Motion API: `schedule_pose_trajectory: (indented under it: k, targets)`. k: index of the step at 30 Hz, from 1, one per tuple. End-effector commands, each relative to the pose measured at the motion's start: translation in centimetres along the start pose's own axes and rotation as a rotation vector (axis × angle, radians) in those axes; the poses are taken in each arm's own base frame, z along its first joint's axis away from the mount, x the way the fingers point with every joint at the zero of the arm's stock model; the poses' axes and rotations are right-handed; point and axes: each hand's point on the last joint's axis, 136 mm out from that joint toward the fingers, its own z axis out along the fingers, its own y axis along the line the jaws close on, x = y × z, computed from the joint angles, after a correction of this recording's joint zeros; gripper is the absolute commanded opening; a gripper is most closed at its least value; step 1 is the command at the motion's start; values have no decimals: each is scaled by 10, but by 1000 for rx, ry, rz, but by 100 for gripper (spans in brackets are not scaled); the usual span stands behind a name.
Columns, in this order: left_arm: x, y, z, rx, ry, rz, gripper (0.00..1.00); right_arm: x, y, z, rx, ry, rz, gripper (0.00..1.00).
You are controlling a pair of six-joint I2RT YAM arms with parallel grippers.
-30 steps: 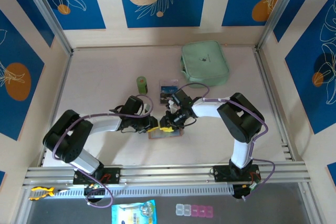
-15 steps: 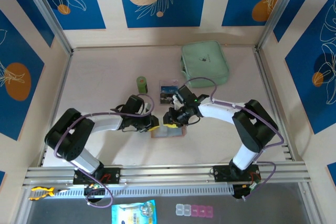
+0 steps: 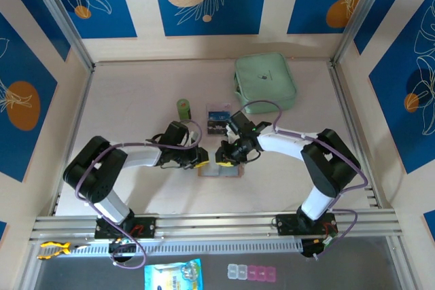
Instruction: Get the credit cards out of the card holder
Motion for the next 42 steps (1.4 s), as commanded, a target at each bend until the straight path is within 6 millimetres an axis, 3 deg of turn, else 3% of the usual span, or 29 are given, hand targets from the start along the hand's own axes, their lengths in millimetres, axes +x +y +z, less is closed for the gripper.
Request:
schedule_pose_trajectory:
  k: [1,6,13,23,42]
  targets:
    - [3,-5,4,16,22,1,23,-7,10,5,-64,12,4,23]
    - [4,-4,3,14,23,1,23,-12,13,16,-136,41,17,21]
    - [5,-2,-2,0,9,3,25,-10,-24,23,-29,49,72,21]
    - [6,8,-5,-51,-5,-15,30,-6,-43,27,-13,64,72,17]
    - [15,-8,10,-26,74,-14,29,-1,-39,32,-72,69,75,18]
